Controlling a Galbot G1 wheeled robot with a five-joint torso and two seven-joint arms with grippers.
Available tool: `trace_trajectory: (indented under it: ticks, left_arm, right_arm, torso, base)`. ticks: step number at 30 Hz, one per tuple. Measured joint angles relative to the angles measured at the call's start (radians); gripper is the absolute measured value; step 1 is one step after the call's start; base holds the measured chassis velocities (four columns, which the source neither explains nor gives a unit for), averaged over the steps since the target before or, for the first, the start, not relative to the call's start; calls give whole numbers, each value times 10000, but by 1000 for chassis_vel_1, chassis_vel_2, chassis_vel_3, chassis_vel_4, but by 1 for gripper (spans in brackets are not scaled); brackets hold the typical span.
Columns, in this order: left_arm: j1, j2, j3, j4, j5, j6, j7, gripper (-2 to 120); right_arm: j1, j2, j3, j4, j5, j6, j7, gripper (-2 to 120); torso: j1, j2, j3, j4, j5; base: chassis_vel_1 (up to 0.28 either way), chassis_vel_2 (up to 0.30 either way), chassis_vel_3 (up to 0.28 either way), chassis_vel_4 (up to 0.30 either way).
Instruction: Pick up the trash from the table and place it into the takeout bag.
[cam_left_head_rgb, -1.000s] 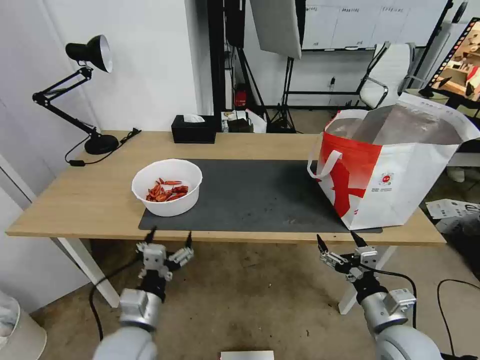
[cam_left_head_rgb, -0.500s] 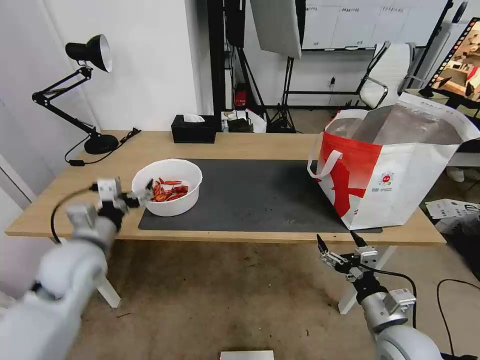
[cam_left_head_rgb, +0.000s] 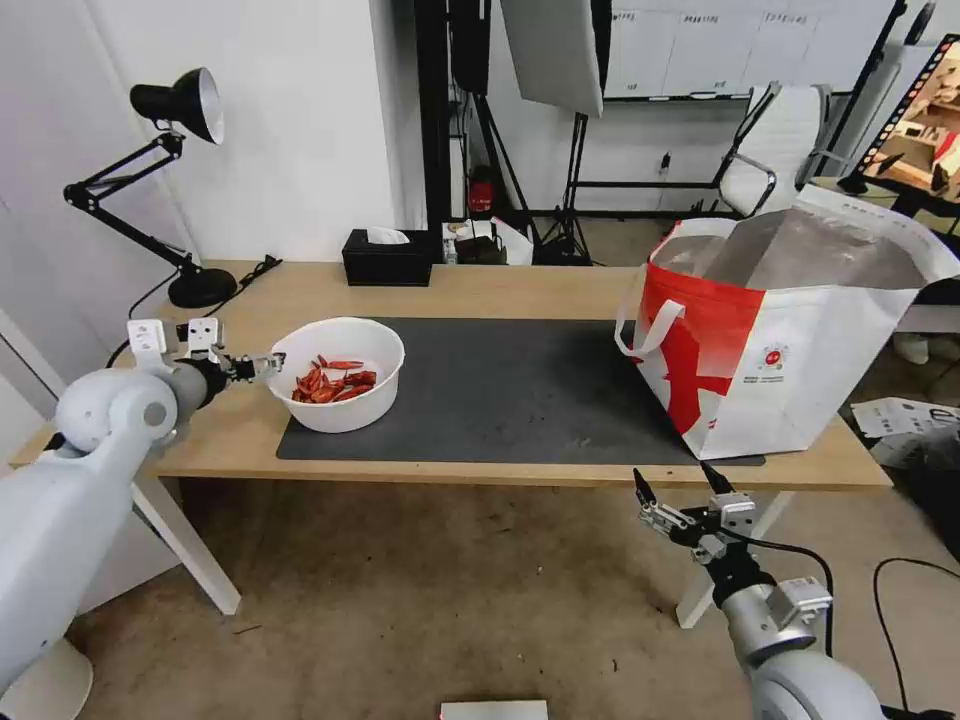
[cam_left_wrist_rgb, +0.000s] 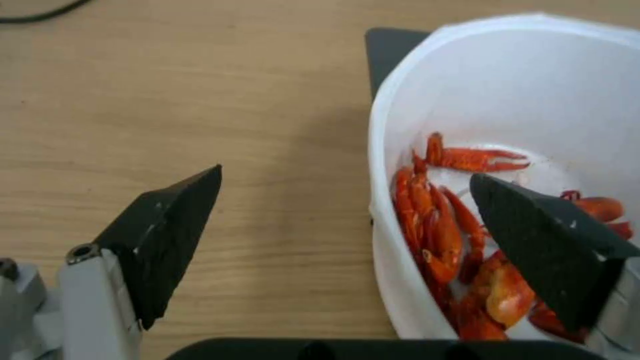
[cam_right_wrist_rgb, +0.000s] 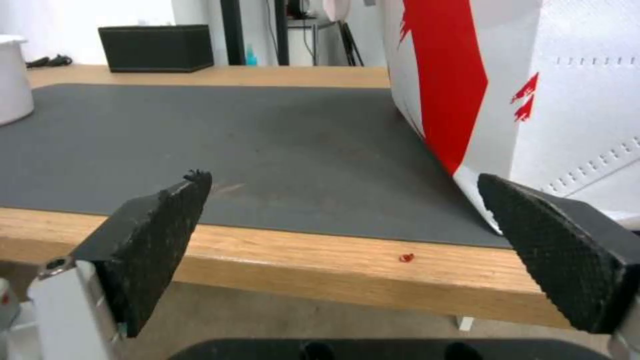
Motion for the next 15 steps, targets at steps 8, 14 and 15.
trace_trajectory:
  ticks: [8, 14, 15]
  left_arm:
    - [-205, -102, 389, 505, 19, -40, 153, 99]
    - [-395, -186, 718, 772, -98, -66, 114, 80]
    - [-430, -198, 729, 775, -127, -69, 69, 75]
  right_arm:
    - [0, 0, 0, 0, 0, 0, 0, 100]
    - [0, 0, 0, 0, 0, 0, 0, 100]
    - [0, 0, 0, 0, 0, 0, 0, 100]
  torso:
    - [0, 0, 0, 1, 0]
    - [0, 0, 0, 0, -5]
    - [0, 0, 0, 0, 4]
  base:
    - [0, 0, 0, 0]
    - [0, 0, 0, 0]
    - [0, 0, 0, 0]
